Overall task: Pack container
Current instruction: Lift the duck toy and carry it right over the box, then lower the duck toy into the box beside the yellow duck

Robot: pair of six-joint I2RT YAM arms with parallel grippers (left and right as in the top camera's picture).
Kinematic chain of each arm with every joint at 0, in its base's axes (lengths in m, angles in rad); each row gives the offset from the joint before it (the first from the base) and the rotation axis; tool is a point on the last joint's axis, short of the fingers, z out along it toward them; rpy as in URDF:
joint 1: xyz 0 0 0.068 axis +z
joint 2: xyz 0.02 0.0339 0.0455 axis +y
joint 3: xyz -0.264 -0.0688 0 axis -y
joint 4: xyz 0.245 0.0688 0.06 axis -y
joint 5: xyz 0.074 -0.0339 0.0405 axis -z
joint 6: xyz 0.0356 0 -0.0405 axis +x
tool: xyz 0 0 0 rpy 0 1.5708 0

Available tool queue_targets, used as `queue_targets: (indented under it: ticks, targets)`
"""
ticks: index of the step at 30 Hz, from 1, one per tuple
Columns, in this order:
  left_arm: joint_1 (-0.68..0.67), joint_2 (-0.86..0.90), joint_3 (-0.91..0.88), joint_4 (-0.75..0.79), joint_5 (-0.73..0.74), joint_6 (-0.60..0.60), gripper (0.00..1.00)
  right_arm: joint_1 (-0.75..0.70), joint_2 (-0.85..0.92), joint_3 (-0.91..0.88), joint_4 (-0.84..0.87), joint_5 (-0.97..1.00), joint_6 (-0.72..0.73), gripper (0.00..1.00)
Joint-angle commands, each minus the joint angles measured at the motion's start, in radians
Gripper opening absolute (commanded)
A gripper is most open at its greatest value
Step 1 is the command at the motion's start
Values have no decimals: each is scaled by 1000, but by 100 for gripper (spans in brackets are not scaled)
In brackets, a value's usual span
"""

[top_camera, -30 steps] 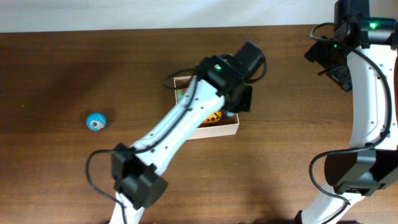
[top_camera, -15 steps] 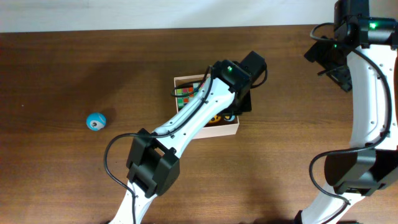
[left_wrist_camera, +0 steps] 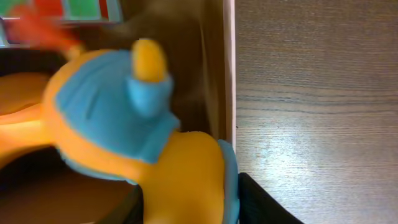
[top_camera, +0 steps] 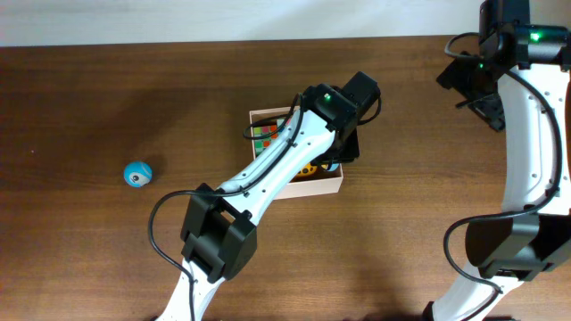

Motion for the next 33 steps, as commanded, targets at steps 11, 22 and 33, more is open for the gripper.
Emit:
queue_targets:
  ticks: [11,22,33]
  targets:
    - [1,-7,19,-6,21,-2,45,-5,-9,10,0,2,3,99]
    - [2,-7,19,-36,61,-2,69,-5,-9,10,0,2,3,99]
    - [2,-7,19,-29,61,-2,87,-5,-9,10,0,2,3,99]
